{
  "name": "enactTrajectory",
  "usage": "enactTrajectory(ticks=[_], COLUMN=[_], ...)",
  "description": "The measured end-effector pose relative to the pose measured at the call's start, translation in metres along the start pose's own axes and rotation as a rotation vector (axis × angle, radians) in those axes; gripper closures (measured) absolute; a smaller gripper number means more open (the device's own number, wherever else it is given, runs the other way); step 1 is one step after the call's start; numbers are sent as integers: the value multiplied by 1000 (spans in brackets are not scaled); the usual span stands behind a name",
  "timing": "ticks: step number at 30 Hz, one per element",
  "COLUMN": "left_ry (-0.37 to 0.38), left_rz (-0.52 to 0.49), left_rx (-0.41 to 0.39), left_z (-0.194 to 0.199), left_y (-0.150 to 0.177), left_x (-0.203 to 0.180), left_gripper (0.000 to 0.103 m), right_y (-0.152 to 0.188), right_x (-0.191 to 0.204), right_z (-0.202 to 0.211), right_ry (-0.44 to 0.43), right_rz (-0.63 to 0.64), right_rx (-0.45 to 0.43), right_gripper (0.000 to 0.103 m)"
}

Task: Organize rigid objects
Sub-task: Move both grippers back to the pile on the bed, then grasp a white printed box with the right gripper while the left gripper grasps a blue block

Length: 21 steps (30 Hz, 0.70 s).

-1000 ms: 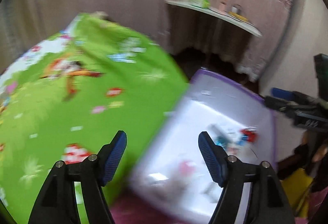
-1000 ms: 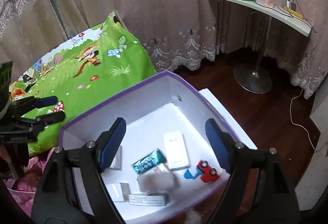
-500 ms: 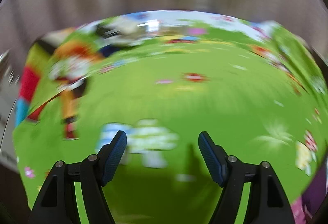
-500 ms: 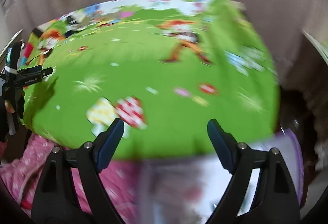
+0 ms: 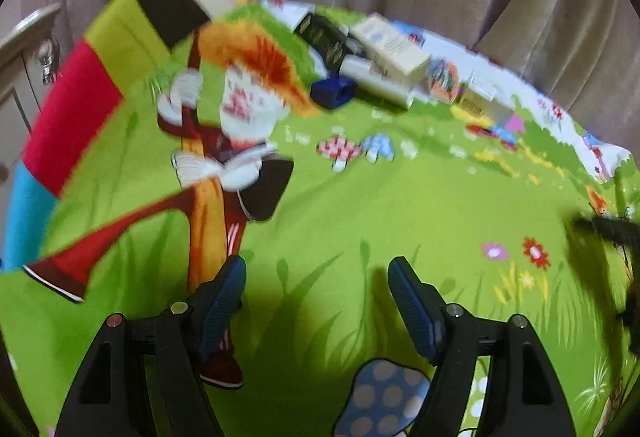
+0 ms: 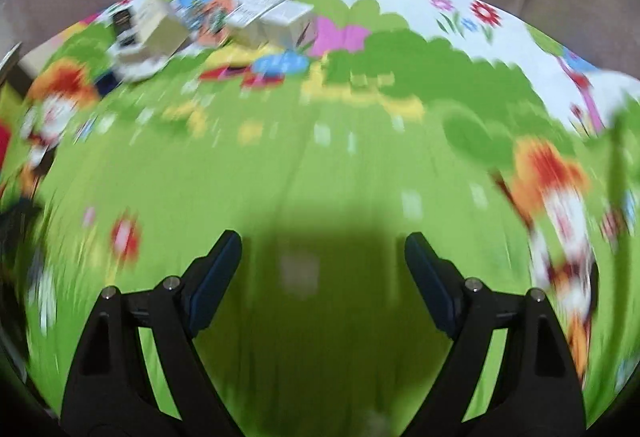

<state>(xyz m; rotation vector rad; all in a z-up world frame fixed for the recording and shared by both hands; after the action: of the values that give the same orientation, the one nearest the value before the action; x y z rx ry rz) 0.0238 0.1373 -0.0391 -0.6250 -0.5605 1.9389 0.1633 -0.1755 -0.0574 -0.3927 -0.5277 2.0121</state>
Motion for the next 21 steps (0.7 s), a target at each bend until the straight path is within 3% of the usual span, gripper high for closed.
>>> enactTrajectory(ticks=[3,7,11,19,20,21], left_ry=[14,27,6,-49,-50,-51], left_rz=[19,0,-29,-82,-82,-83], left_rx=[1,15,23,47,47,48], left_z=[-2,-2,-4,-11,-12,-12], left_y=[0,0,2,5,6,6], left_x=[1,-3,-7,-14,-14,-14], left_gripper=[27,16,13,2,2,2], right_y=[-39,-80,-121,-170,-170,-169], right_x=[-6,1,5,8,9,11], right_z=[-24,-56,-79,-113,-113,-111], right_ry=[15,59,83,0,-12,-37], right_rz=[27,176,277,333,336,349], right_rx=[-11,-1,-13,-58,-64,-76], right_gripper=[17,16,16,15,24,44])
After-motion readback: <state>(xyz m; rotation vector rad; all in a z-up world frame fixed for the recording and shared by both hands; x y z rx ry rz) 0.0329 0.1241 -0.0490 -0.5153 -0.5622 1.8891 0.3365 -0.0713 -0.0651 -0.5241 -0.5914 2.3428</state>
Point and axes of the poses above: each gripper's, at about its wrist camera, not at the fingertips, and z roughly against the way its jaws point, x to its left, y to its underside, the point moved 7 cm from there along -z, roughly the way its jaws point, and after that the axes turned 9 degrees about z, right-handed, at the moved point
